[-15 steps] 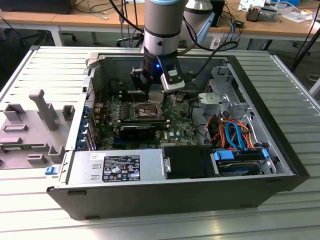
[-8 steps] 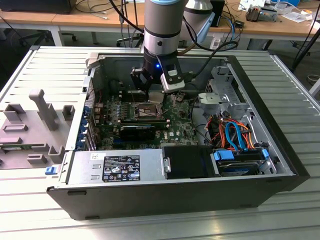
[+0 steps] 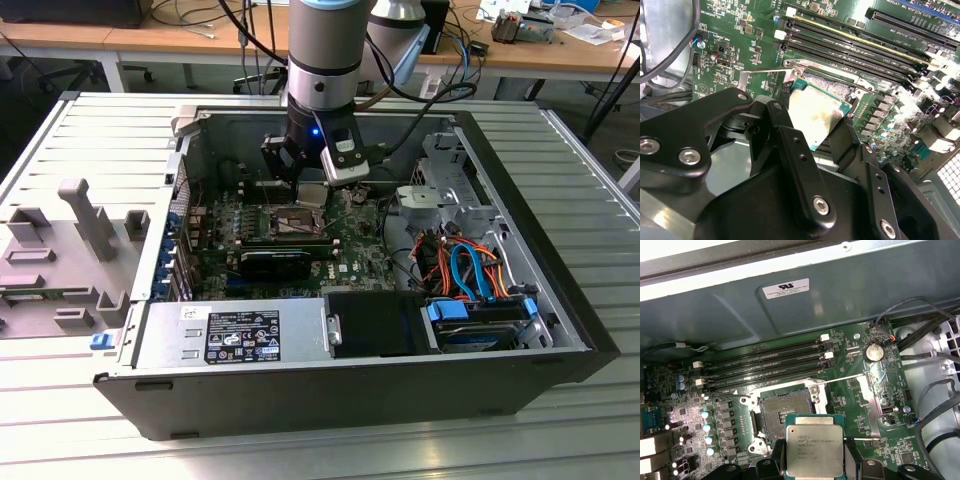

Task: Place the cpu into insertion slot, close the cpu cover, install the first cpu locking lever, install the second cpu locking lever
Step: 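Place the cpu into insertion slot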

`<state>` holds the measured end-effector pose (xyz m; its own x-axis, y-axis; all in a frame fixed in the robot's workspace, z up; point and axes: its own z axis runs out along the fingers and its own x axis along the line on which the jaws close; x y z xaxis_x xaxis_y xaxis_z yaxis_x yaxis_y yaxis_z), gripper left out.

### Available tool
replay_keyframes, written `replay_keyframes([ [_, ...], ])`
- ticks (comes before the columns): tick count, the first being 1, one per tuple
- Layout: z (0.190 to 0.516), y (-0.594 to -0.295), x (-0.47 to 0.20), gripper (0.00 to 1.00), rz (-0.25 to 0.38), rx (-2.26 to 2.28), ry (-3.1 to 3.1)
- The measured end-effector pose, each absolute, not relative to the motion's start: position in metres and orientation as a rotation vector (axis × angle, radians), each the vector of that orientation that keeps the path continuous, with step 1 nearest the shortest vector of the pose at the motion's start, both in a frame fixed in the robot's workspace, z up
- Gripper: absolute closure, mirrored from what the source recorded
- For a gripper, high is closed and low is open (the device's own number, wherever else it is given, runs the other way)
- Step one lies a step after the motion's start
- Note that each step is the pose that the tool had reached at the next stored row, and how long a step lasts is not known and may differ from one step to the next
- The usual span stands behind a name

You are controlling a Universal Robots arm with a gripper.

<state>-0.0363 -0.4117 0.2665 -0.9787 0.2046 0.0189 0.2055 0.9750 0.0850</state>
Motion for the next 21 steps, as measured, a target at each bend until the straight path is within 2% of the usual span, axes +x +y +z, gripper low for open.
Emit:
replay_keyframes([
  [21, 0.2664, -0.4117, -0.0363, 0.45, -0.136, -0.352, -3.11],
])
